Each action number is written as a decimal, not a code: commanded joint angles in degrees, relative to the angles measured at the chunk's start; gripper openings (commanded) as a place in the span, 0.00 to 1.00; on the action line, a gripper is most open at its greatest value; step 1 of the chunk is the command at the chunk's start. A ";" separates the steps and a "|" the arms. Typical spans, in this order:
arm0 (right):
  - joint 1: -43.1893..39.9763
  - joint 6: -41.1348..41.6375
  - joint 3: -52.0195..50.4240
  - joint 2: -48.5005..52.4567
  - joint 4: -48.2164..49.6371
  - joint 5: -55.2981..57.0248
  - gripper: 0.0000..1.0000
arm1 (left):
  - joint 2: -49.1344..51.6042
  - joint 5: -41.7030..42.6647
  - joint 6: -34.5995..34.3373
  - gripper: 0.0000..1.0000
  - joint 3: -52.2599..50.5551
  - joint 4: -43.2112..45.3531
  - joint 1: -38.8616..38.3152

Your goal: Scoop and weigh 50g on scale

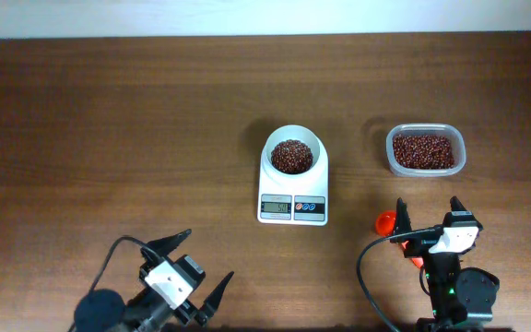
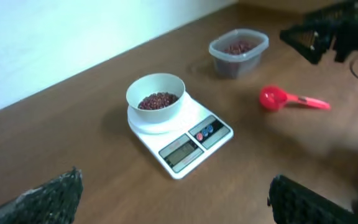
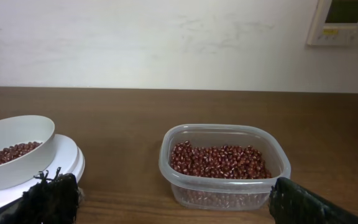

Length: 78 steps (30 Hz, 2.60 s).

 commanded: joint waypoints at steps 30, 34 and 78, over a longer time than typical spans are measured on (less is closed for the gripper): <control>-0.17 0.02 -0.39 -0.61 -0.22 0.48 0.99 | -5.81 -26.93 -13.99 0.99 -31.82 43.71 5.44; -0.17 0.02 -0.39 -0.61 -0.22 0.48 0.99 | -5.81 -26.93 -13.44 0.99 -31.87 41.55 5.42; -0.17 0.02 -0.39 -0.61 -0.22 0.48 0.99 | -5.75 -28.85 -13.14 0.99 -31.85 41.20 5.27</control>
